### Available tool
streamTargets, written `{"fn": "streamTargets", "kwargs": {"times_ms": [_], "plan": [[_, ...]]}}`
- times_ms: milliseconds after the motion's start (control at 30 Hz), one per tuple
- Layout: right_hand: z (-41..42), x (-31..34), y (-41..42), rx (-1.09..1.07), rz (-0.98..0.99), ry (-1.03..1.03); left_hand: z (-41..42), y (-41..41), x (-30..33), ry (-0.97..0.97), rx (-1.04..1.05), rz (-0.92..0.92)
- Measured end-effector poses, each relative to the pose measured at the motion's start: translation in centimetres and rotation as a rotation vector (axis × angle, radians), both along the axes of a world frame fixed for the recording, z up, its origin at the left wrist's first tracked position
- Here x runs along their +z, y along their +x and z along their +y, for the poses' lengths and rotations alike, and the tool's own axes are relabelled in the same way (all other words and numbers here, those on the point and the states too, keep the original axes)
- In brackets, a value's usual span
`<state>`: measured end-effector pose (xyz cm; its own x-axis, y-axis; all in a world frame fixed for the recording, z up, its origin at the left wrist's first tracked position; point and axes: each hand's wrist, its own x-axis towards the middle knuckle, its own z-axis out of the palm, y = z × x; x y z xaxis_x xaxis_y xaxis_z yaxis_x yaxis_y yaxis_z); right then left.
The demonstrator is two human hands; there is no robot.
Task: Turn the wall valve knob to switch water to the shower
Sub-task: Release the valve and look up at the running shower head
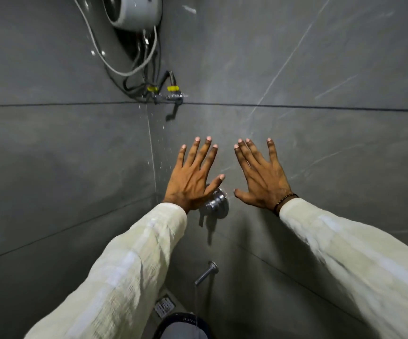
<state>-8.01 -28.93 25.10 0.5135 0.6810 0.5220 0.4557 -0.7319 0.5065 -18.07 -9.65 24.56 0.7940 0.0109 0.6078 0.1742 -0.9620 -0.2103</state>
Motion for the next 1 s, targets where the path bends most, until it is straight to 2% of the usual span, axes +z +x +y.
{"fn": "streamTargets", "kwargs": {"times_ms": [533, 733, 1000], "plan": [[-0.6, 18.4, -17.9, 0.206, -0.23, 0.42, 2.6, -22.3, 18.8, 0.173, 0.162, -0.375], [-0.7, 21.5, -21.3, 0.257, -0.244, 0.507, 4.0, -26.9, 22.5, 0.193, 0.273, -0.414], [-0.6, 23.8, -23.3, 0.286, -0.267, 0.53, 4.4, -30.0, 24.0, 0.189, 0.325, -0.422]]}}
